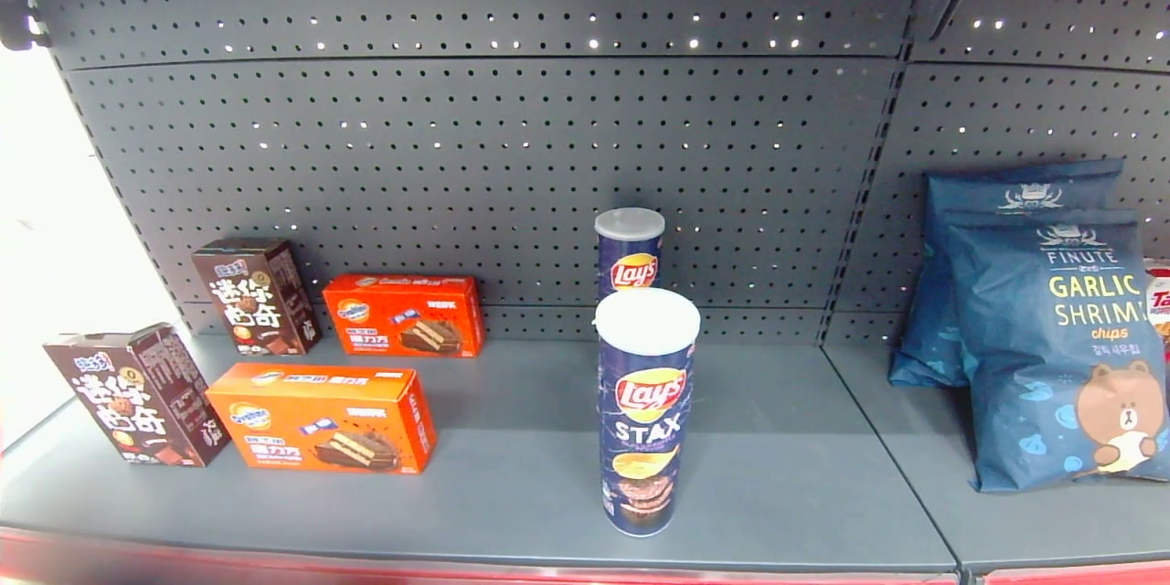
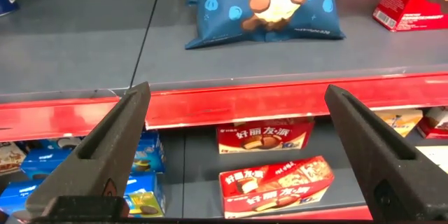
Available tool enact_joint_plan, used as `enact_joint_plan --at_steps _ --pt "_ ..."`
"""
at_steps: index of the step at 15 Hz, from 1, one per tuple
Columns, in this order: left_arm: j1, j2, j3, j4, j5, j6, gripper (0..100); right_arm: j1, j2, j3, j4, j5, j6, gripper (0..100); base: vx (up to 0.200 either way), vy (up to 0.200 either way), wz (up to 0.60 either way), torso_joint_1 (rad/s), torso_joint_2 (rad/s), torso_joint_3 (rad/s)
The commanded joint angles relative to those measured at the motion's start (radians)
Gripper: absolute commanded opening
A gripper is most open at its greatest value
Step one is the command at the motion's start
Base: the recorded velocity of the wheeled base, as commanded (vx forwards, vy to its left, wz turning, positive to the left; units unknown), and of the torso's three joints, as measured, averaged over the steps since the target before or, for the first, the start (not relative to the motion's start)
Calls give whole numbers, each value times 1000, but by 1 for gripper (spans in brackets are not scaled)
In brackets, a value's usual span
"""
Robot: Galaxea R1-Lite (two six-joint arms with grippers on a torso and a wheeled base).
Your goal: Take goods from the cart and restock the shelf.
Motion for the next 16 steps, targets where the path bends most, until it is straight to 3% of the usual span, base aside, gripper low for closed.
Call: enact_joint_plan --at_steps 1,3,16 --pt "1 1 0 0 1 0 100 109 26 -2 6 0 0 100 0 0 0 0 0 0" --pt "1 1 0 0 2 -2 100 133 -96 0 1 -1 0 100 0 0 0 0 0 0" --pt "1 1 0 0 1 0 100 133 -96 0 0 -1 2 100 -31 0 0 1 0 0"
